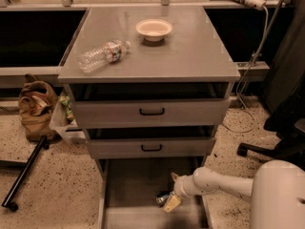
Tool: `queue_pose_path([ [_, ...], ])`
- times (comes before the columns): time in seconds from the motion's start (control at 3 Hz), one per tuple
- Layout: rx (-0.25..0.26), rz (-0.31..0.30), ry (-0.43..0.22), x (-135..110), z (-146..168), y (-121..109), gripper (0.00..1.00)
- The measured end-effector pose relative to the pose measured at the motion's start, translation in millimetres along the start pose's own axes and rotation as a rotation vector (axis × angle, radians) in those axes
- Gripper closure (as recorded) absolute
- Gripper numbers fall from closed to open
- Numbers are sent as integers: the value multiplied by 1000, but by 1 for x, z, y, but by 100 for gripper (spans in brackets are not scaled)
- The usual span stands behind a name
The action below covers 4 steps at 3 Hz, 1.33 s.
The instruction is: Pick redbull can from bottom drawer and place on counter
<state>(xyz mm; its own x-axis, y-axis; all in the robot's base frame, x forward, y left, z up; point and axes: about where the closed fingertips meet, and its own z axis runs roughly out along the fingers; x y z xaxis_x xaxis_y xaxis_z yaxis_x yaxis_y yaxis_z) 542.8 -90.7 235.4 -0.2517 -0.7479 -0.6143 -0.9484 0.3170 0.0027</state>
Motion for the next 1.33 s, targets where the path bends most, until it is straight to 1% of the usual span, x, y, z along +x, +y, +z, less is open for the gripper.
queue_pose_path([
  [0.33, -16, 12, -33, 12, 10, -8, 0],
  [0.67, -48, 17, -44, 21, 21, -20, 0],
  [1.33, -128, 23, -32, 33, 57, -34, 0],
])
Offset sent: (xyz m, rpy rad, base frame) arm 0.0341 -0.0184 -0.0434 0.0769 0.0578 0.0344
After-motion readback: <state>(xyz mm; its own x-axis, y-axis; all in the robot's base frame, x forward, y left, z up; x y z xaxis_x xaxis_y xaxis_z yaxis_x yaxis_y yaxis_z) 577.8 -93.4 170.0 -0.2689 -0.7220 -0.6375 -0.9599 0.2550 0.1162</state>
